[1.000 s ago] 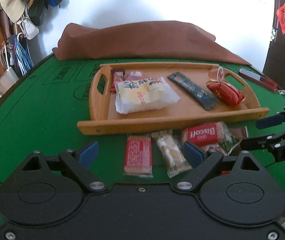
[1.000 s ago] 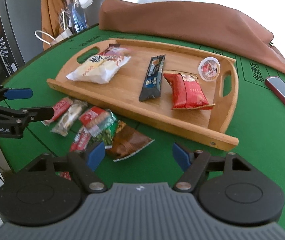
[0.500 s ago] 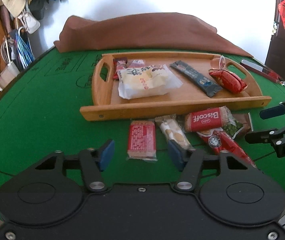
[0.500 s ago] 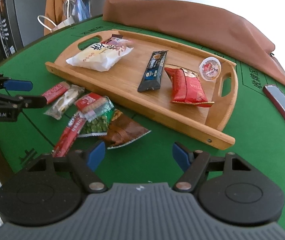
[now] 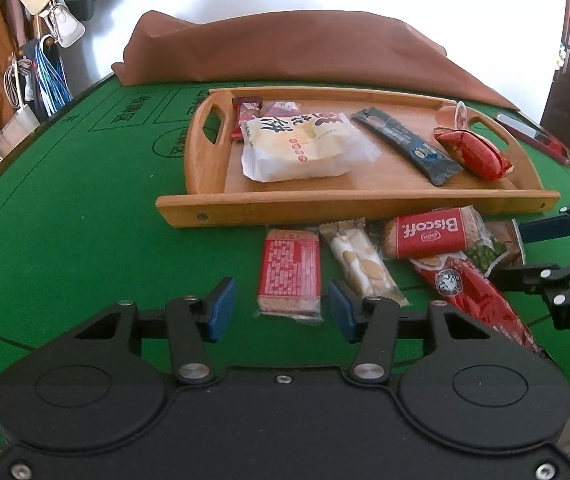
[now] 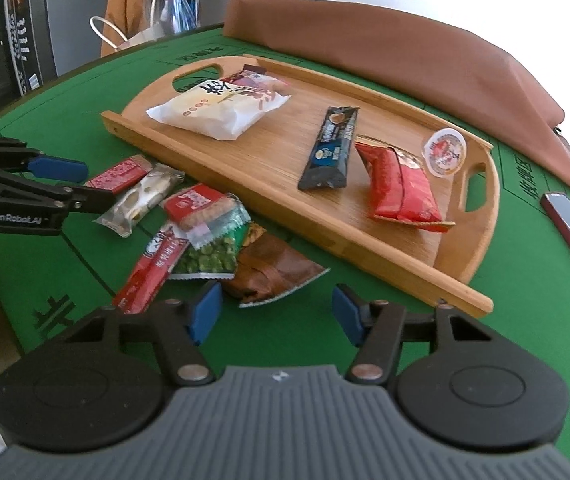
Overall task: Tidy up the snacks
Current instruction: 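Grasp the red wafer packet with the left tool while the right tool grasps the brown almond bag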
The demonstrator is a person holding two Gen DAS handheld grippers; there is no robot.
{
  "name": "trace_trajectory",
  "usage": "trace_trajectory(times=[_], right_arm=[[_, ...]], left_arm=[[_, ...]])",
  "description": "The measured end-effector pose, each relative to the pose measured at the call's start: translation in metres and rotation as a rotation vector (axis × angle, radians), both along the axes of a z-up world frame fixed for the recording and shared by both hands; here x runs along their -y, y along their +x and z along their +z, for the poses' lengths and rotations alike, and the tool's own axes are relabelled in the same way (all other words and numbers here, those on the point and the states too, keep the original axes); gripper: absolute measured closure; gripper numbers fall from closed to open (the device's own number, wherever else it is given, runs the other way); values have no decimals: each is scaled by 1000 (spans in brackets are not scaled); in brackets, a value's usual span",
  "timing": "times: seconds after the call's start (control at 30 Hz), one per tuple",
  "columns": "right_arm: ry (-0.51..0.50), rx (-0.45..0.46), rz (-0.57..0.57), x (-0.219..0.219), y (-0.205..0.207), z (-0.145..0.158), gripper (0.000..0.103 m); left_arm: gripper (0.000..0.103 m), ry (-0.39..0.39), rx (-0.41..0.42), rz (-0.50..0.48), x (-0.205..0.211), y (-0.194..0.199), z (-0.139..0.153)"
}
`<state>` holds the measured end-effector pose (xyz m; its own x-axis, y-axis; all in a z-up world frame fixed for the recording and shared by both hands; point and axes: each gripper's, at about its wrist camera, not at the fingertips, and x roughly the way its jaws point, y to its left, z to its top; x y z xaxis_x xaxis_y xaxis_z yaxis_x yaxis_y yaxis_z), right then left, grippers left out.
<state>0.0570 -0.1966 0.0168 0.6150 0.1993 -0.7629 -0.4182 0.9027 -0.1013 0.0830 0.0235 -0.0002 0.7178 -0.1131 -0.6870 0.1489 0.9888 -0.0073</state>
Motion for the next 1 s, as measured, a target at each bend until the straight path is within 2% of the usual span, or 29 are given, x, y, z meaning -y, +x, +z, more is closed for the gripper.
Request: trace_trajectory(times=[0.5,0.53,0.6,0.7,0.83,0.9,1.0], right_arm=[[28,-15,9,-6,9,-1,31],[31,-15,10,-6,9,-1,35],[54,-26,22,-7,7,-1,56],[57,-23,39,-10,0,1,68],[83,-42,60,-9,-7,2,68],[80,-41,51,-7,-10,3,56],[44,-5,13,-1,-11,4,53]], left_arm=[[53,-1,11,-11,6,8,-2],[57,-1,12,-12,6,8,-2],[70,4,17,-15,7,8,-2],[70,11,20,-13,9,7,-2],[70,10,24,-16,8,6,-2],[70,9,22,-16,8,6,-2],[70,9,25,-18,8,6,-2]])
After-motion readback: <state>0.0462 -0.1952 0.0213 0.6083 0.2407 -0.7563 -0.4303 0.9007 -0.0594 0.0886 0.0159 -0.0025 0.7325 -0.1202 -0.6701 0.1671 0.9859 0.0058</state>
